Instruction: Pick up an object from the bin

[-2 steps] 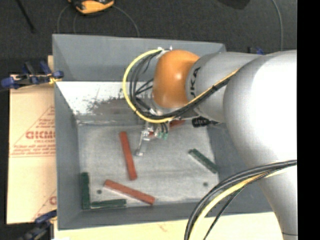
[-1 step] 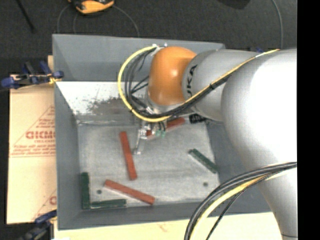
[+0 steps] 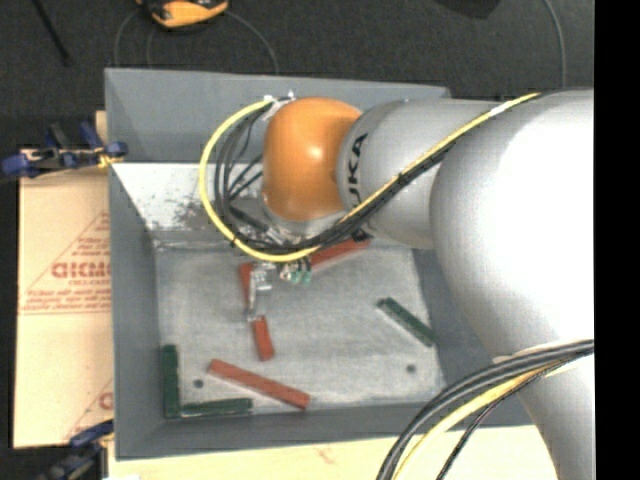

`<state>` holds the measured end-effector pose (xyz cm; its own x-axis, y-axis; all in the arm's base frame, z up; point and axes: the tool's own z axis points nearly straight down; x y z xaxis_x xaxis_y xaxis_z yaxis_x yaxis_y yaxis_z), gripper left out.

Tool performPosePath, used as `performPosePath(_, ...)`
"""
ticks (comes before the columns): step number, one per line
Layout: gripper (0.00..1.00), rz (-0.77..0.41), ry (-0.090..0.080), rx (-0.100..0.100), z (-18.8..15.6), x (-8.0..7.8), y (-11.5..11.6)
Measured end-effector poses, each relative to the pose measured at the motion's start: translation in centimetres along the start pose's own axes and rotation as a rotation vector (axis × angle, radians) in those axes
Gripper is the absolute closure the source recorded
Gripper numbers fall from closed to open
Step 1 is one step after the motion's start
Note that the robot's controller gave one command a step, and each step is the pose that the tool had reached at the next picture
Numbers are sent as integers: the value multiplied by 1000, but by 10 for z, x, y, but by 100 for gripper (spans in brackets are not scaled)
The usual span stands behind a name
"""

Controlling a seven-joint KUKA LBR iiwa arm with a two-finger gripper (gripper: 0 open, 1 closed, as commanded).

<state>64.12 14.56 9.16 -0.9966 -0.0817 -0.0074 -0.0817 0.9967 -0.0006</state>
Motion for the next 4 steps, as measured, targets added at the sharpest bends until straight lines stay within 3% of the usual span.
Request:
performPosePath(1,0,0,0,0,0,0,0)
performPosePath(2,0,-88,4,-1,-1,1,-31)
performPosePath(3,0,-250,2,0,13,8,-78)
performPosePath(4,0,-122,2,-1,11,13,-38)
